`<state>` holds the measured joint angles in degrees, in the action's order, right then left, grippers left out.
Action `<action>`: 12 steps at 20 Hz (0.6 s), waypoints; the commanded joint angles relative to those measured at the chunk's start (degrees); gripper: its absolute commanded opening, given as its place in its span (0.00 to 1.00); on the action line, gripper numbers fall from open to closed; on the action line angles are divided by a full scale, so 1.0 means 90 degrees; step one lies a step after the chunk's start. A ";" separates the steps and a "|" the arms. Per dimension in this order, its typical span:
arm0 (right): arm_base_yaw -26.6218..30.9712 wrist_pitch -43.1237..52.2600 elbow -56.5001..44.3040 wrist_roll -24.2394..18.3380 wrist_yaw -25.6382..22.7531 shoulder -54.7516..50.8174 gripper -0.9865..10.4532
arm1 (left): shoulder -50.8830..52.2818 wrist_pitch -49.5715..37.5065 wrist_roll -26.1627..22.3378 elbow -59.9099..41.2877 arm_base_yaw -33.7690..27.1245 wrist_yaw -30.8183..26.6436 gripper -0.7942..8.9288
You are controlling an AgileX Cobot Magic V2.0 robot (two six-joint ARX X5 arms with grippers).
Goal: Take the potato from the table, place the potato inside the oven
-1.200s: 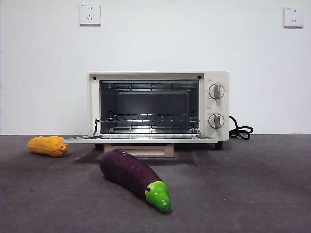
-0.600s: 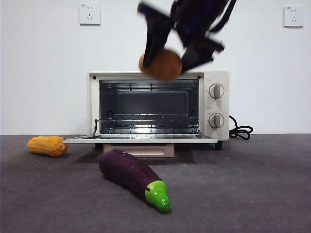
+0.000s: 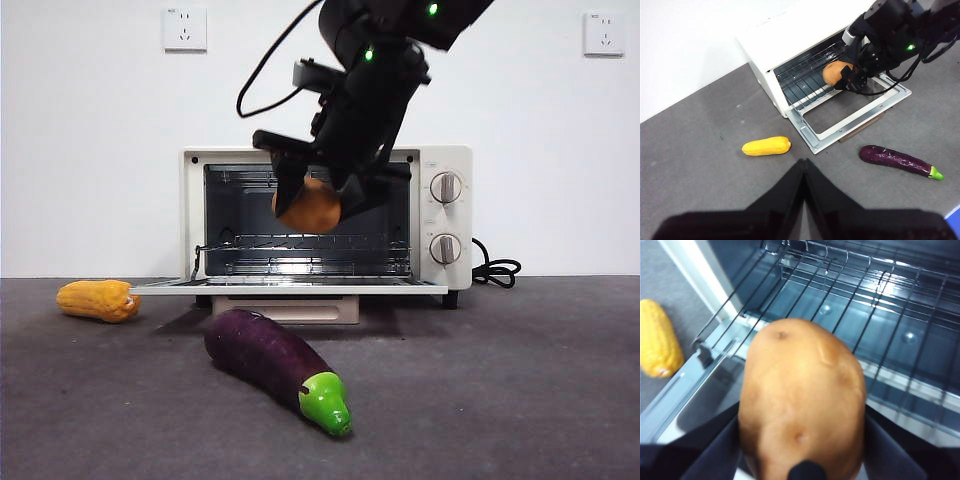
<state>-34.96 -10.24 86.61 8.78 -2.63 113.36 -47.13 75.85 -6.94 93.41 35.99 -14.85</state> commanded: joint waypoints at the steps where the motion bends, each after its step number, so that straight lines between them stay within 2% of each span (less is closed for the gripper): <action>1: -0.0017 0.0347 0.0039 0.0386 -0.0114 0.0231 0.14 | 0.0015 -0.0029 -0.0063 -0.0019 -0.0019 -0.0036 0.08; 3: 0.0027 0.0559 0.0041 0.0571 -0.0172 0.0345 0.14 | 0.0015 -0.0029 -0.0063 -0.0019 -0.0019 -0.0044 0.08; 9: 0.0102 0.1093 0.0041 0.0595 -0.0478 0.0437 0.15 | 0.0015 -0.0029 -0.0063 -0.0019 -0.0019 -0.0046 0.08; 12: 0.0153 0.1338 0.0041 0.0780 -0.0493 0.0503 0.15 | 0.0015 -0.0032 -0.0063 -0.0019 -0.0019 -0.0046 0.08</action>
<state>-33.67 1.48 86.70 14.59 -6.90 116.33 -47.13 75.85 -6.98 93.41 35.99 -15.07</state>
